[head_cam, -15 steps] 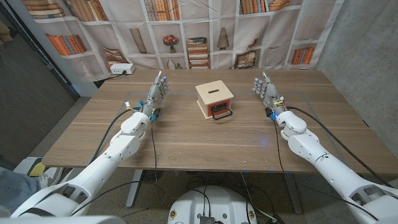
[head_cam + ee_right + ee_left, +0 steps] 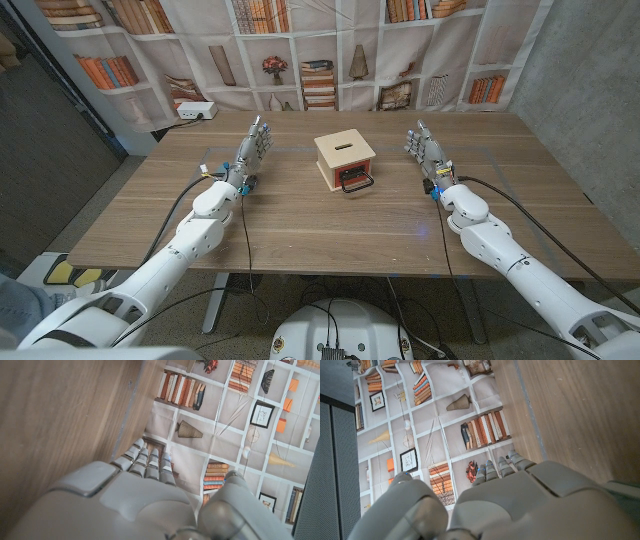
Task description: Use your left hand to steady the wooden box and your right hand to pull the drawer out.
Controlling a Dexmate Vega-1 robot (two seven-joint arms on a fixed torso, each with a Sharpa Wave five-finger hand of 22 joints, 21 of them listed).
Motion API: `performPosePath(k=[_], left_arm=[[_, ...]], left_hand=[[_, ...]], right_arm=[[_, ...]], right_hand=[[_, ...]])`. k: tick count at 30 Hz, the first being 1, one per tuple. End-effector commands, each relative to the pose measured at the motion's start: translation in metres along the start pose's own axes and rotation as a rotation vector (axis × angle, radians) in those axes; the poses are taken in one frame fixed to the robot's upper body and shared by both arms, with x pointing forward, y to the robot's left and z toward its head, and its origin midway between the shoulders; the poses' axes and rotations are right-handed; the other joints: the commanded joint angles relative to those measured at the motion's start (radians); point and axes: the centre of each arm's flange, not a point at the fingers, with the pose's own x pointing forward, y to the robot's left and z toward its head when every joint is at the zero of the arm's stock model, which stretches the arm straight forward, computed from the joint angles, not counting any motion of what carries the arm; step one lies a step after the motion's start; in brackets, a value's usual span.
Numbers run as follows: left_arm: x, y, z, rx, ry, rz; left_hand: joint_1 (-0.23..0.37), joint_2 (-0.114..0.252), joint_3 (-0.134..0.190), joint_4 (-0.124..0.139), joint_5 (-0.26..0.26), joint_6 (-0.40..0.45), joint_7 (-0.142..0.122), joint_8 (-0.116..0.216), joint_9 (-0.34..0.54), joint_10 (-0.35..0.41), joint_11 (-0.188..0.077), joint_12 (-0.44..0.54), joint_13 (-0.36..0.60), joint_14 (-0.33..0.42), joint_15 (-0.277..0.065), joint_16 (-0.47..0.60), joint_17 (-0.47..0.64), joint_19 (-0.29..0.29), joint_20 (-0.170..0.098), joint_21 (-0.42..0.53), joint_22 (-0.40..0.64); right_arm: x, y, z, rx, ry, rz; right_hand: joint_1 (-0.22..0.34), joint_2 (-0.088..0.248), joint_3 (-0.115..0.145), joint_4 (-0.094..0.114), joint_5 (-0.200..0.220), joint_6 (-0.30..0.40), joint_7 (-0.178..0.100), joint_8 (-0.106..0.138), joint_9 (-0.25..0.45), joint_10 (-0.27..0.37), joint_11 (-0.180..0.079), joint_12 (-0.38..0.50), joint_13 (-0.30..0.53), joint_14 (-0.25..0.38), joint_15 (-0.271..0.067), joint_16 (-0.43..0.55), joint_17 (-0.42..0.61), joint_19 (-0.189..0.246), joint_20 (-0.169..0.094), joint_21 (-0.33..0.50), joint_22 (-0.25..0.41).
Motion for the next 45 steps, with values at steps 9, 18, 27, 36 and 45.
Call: performPosePath(k=[9,18,27,36,45], left_arm=[[-0.005,-0.015,0.031,0.115,-0.075,-0.079],[-0.004,-0.022,0.042,0.202,-0.137,-0.095],[0.008,-0.024,0.049,0.276,-0.172,-0.203],[0.016,-0.022,0.057,0.385,-0.200,-0.277],[0.000,-0.015,0.069,0.487,-0.259,-0.229]], left_hand=[[0.036,0.017,0.008,-0.017,0.014,0.039,0.000,0.016,0.003,0.049,0.000,0.019,0.003,0.043,-0.006,0.015,0.001,0.035,-0.045,0.015,0.003],[0.059,0.030,0.010,-0.025,0.020,0.087,-0.006,0.027,0.003,0.091,-0.004,0.027,0.003,0.077,-0.013,0.019,0.001,0.070,-0.048,0.023,0.003],[0.076,0.044,0.015,-0.031,0.025,0.105,-0.011,0.028,0.003,0.114,-0.014,0.029,0.003,0.101,-0.022,0.021,0.001,0.095,-0.051,0.027,0.003],[0.289,0.183,0.139,-0.135,0.004,0.095,-0.022,0.007,0.004,0.114,-0.025,0.008,0.003,0.103,-0.033,0.001,-0.003,0.100,-0.055,0.011,0.000],[0.531,0.158,0.214,-0.292,-0.031,0.110,-0.044,0.009,0.005,0.141,-0.057,0.008,0.005,0.138,-0.064,0.002,-0.004,0.142,-0.070,0.013,0.000]], right_arm=[[-0.044,0.018,0.006,-0.046,-0.073,0.023],[-0.067,0.026,0.009,-0.075,-0.095,0.031],[-0.089,0.044,0.007,-0.113,-0.101,0.024],[-0.103,0.060,0.000,-0.110,-0.082,0.020],[-0.108,0.065,0.001,-0.126,-0.063,0.010]], right_hand=[[0.023,0.005,0.001,-0.014,0.007,0.020,-0.006,0.007,0.002,0.030,-0.009,0.009,0.002,0.021,-0.008,0.007,0.000,0.020,-0.041,-0.004,0.002],[0.029,0.005,0.000,-0.020,0.008,0.029,-0.008,0.008,0.002,0.045,-0.012,0.012,0.002,0.026,-0.014,0.006,-0.001,0.029,-0.045,-0.007,0.002],[0.035,0.008,0.001,-0.025,0.008,0.030,-0.013,0.007,0.002,0.051,-0.013,0.012,0.002,0.032,-0.015,0.006,-0.001,0.037,-0.047,-0.009,0.002],[0.040,0.010,0.002,-0.028,0.009,0.032,-0.015,0.007,0.003,0.056,-0.014,0.012,0.002,0.034,-0.015,0.005,-0.001,0.041,-0.046,-0.012,0.002],[0.043,0.012,0.002,-0.031,0.009,0.032,-0.015,0.006,0.003,0.058,-0.012,0.011,0.002,0.035,-0.014,0.004,-0.001,0.043,-0.045,-0.015,0.003]])
